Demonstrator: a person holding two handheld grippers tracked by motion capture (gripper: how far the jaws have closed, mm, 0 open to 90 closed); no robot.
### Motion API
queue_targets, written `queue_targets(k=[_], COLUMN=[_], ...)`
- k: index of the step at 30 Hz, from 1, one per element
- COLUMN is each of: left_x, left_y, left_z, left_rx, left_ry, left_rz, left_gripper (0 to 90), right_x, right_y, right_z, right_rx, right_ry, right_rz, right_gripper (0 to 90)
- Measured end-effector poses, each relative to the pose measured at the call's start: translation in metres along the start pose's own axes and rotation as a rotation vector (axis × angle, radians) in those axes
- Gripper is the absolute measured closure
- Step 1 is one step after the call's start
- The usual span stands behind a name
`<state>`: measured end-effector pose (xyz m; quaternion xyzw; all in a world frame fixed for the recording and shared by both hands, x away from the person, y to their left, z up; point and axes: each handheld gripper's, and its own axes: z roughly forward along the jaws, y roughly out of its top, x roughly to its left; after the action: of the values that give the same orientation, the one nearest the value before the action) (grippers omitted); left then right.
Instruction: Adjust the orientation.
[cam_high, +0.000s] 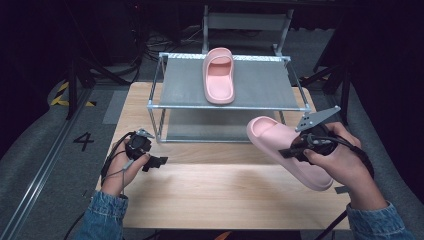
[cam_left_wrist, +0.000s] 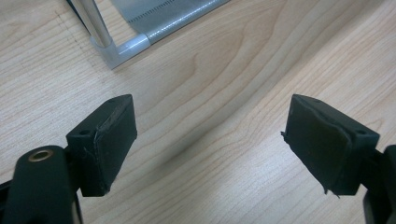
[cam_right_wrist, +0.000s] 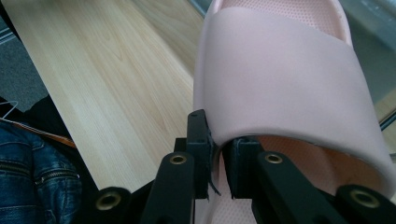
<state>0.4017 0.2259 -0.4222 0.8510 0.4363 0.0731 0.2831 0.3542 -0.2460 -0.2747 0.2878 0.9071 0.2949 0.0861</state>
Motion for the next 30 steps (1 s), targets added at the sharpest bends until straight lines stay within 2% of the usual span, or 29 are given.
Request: queue_targets(k=[6, 12, 24, 30], left_x=[0.001, 0.001, 0.000, 0.001], left_y=[0.001, 0.001, 0.002, 0.001], left_z=[-0.001, -0.002, -0.001, -0.001], left_rx=[0.008, 0.008, 0.015, 0.015], left_ry=[-0.002, -0.008, -0.013, -0.014], left_rz=[-0.001, -0.003, 0.014, 0.002], left_gripper=[17.5, 17.6, 17.6, 17.6], right_x=[-0.003, -0.009, -0.029, -0.048], right_y=[0.016, 0.031, 0.070, 0.089], right_z=[-0.016, -0.022, -0.018, -0.011], right_rx=[-0.017, -0.019, 0.020, 0.035], right_ry=[-0.013, -0.035, -0.085, -0.098], right_rz=[-0.005, 0.011, 0.037, 0.066], right_gripper=[81.9, 81.9, 81.9, 81.9])
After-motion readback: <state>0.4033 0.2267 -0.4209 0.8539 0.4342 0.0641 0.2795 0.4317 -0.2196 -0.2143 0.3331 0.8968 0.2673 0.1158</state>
